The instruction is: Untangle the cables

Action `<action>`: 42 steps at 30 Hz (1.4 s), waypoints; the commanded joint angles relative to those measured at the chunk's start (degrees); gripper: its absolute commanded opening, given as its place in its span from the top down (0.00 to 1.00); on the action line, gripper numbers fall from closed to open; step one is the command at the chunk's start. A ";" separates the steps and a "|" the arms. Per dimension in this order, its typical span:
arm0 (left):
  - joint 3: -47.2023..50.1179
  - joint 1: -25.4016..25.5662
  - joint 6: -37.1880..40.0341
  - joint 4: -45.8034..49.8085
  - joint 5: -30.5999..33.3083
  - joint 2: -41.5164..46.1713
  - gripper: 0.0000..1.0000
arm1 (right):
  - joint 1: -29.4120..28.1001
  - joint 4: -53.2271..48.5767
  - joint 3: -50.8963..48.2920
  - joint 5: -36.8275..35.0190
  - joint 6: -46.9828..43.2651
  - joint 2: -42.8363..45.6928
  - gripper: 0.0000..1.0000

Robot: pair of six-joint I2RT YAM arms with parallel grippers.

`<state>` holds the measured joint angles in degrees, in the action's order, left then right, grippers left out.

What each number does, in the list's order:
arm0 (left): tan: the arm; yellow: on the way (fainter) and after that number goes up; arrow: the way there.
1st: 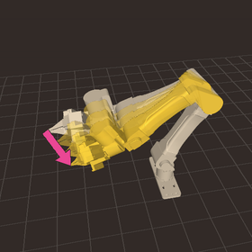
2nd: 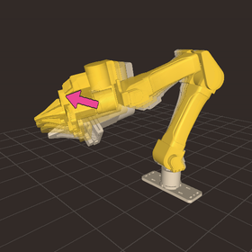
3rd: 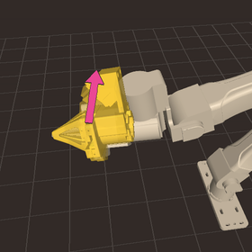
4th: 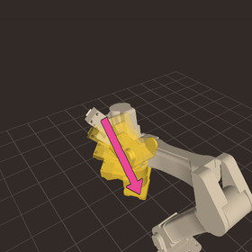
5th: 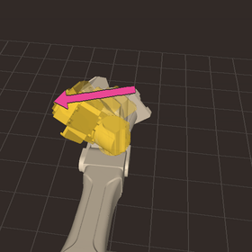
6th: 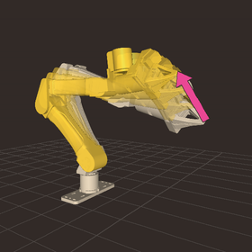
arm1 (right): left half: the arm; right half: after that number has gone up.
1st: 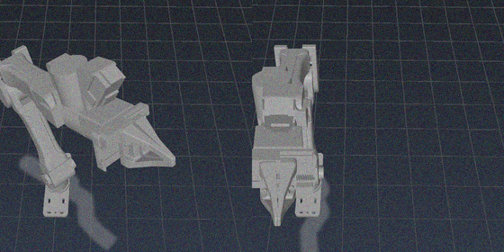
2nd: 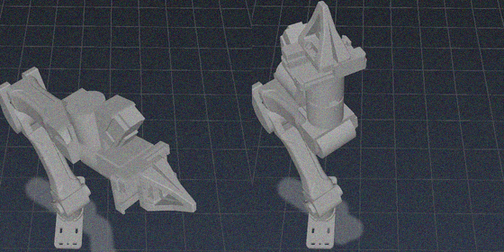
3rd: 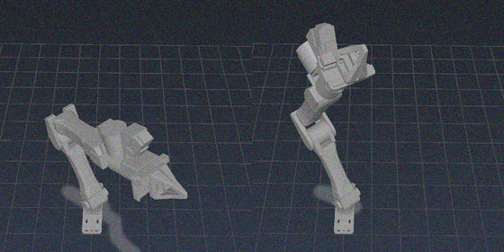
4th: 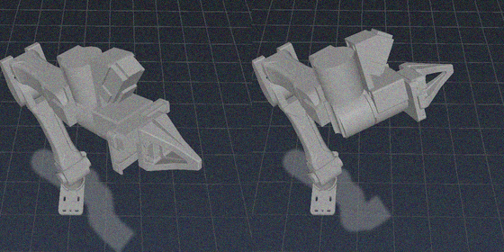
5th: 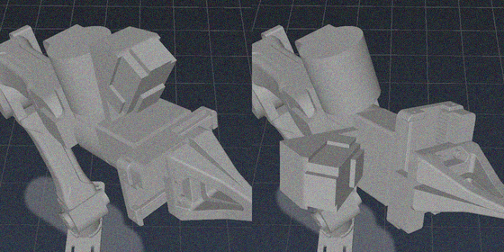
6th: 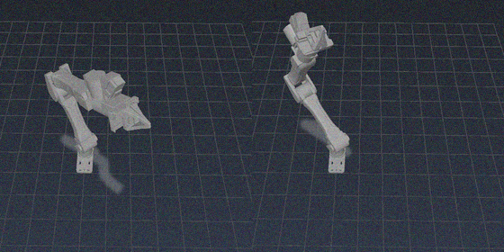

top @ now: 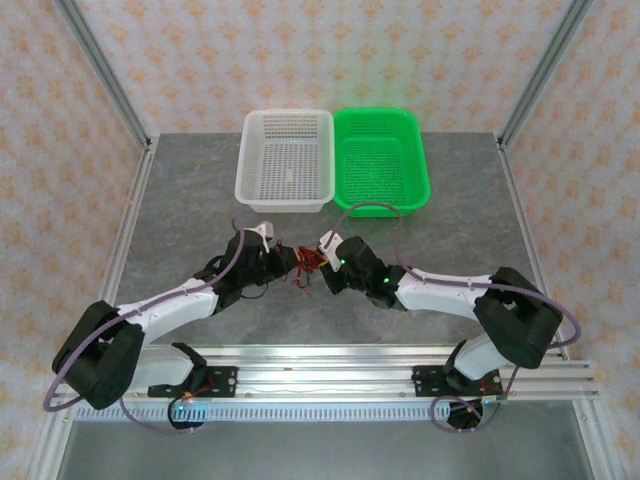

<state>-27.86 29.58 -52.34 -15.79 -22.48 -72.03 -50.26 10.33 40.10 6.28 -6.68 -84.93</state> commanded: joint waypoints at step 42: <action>18.50 6.54 -28.00 -59.61 7.28 -14.40 1.00 | 3.13 22.06 -5.85 12.64 62.09 -3.88 0.81</action>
<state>-9.67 35.16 -78.59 -67.96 -13.52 -86.76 -47.57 31.75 32.91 22.39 63.75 -88.36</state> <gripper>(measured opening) 0.111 0.233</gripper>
